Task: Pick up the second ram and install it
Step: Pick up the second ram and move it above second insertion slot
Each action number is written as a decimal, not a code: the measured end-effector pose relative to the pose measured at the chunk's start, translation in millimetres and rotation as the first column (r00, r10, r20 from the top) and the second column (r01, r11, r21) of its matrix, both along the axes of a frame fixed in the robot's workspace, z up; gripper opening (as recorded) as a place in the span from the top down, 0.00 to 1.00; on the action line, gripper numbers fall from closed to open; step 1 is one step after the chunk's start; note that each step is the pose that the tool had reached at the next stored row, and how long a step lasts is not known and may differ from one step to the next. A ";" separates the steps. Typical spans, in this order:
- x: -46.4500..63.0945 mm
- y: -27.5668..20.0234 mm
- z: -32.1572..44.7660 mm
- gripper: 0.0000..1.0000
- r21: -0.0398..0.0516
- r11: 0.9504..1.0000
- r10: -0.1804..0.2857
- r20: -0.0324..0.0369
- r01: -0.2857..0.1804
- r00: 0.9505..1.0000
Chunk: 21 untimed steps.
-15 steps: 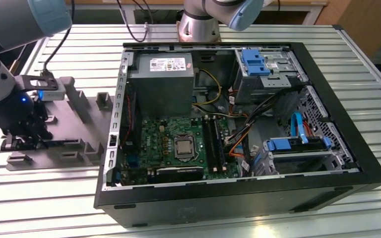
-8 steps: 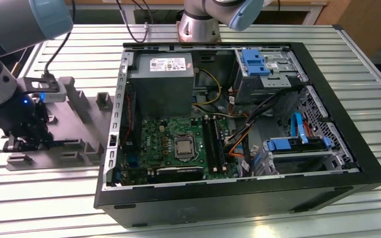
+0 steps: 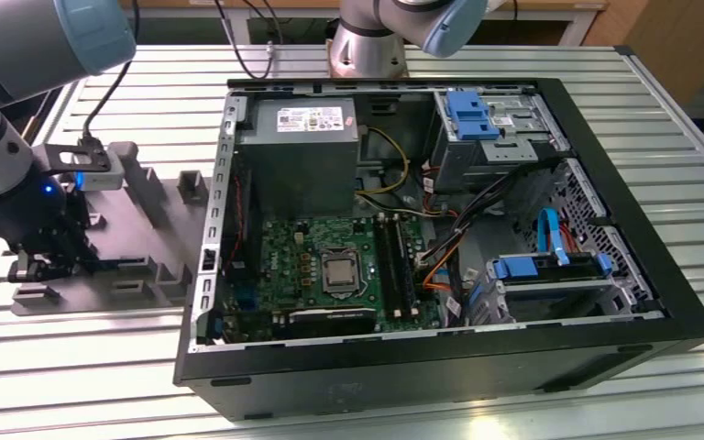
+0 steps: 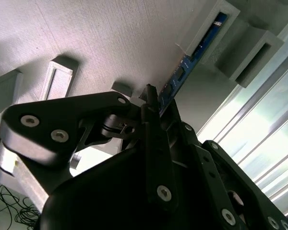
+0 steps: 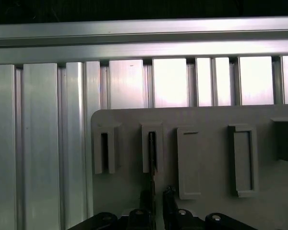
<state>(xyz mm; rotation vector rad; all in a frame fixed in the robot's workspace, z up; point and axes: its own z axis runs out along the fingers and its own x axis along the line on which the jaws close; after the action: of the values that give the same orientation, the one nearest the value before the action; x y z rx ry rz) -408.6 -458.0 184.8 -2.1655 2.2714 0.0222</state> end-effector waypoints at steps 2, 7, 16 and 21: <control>0.0 0.0 0.6 0.75 0.000 1.000 0.000 0.000 0.000 1.000; 0.0 0.0 3.3 0.75 0.000 1.000 0.000 0.000 0.000 1.000; -2.4 0.0 3.5 0.75 0.000 1.000 0.000 0.000 0.000 1.000; -0.3 0.0 3.5 0.75 0.000 1.000 0.000 0.000 0.000 1.000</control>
<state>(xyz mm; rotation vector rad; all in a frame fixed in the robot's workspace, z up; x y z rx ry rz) -408.9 -458.0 188.3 -2.1653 2.2712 0.0218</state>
